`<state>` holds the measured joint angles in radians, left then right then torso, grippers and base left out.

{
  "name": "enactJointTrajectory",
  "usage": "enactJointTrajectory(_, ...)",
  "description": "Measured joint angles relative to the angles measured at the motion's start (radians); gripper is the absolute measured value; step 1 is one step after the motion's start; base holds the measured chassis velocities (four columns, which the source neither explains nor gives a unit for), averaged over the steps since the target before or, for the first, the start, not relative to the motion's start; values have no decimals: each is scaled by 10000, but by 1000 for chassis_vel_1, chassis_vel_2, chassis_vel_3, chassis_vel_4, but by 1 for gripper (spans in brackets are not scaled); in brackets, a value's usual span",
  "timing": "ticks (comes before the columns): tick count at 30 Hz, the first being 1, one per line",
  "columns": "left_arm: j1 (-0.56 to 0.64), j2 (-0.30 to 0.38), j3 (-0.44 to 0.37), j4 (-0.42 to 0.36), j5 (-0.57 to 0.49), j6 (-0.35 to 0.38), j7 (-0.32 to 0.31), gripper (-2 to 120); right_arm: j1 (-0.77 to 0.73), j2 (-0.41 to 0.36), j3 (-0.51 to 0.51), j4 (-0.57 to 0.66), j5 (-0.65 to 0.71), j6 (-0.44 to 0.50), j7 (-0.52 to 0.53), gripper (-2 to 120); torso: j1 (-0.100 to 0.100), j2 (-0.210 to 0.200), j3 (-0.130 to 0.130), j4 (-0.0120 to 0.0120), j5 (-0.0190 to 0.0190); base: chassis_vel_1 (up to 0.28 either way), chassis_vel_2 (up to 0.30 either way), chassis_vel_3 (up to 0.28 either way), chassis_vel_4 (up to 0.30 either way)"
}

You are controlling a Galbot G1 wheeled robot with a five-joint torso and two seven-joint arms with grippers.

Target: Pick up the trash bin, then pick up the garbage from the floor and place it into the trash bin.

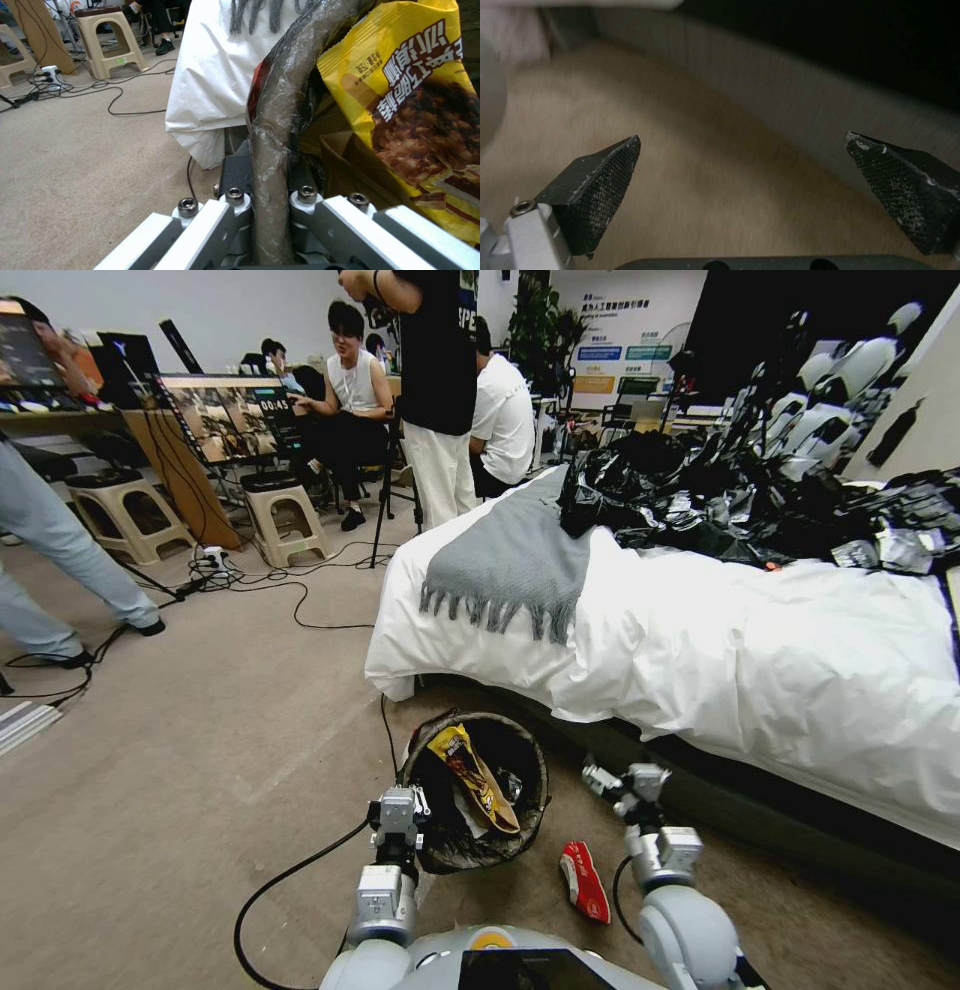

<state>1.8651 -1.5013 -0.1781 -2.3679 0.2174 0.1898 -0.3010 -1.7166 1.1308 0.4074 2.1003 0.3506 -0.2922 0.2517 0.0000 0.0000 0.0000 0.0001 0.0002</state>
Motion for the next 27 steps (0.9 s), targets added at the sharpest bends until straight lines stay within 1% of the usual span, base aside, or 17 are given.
enactJointTrajectory(2,-15,-3,41,24,6,-4,1,1,-99,-448,-126,-226,400,-258,-6,100,0,0,0,-1,-3,0,0,0,0)
enactJointTrajectory(3,-15,-3,41,24,6,-4,1,1,-99,-448,-126,-226,400,-258,-6,100,0,0,0,-1,-3,0,0,0,0)
enactJointTrajectory(6,-20,6,45,39,16,-7,0,1,-258,-818,-320,-613,715,-478,-17,100,0,0,0,-1,-1,0,0,0,0)
enactJointTrajectory(10,-19,10,55,39,18,-9,1,1,-368,-1016,-471,-892,929,-677,-39,100,0,0,0,-2,-2,0,0,0,0)
enactJointTrajectory(13,-15,16,63,39,22,-13,3,1,-429,-1157,-622,-1324,1058,-848,-165,100,0,0,0,-2,-2,0,0,0,0)
enactJointTrajectory(19,-13,20,71,31,28,-18,7,1,-368,-1203,-730,-1859,1013,-904,-450,100,0,0,0,-2,-2,0,0,0,0)
enactJointTrajectory(27,-12,20,81,31,48,-22,11,1,-109,-874,-912,-2445,617,-760,-855,100,0,0,0,-2,-3,0,0,0,0)
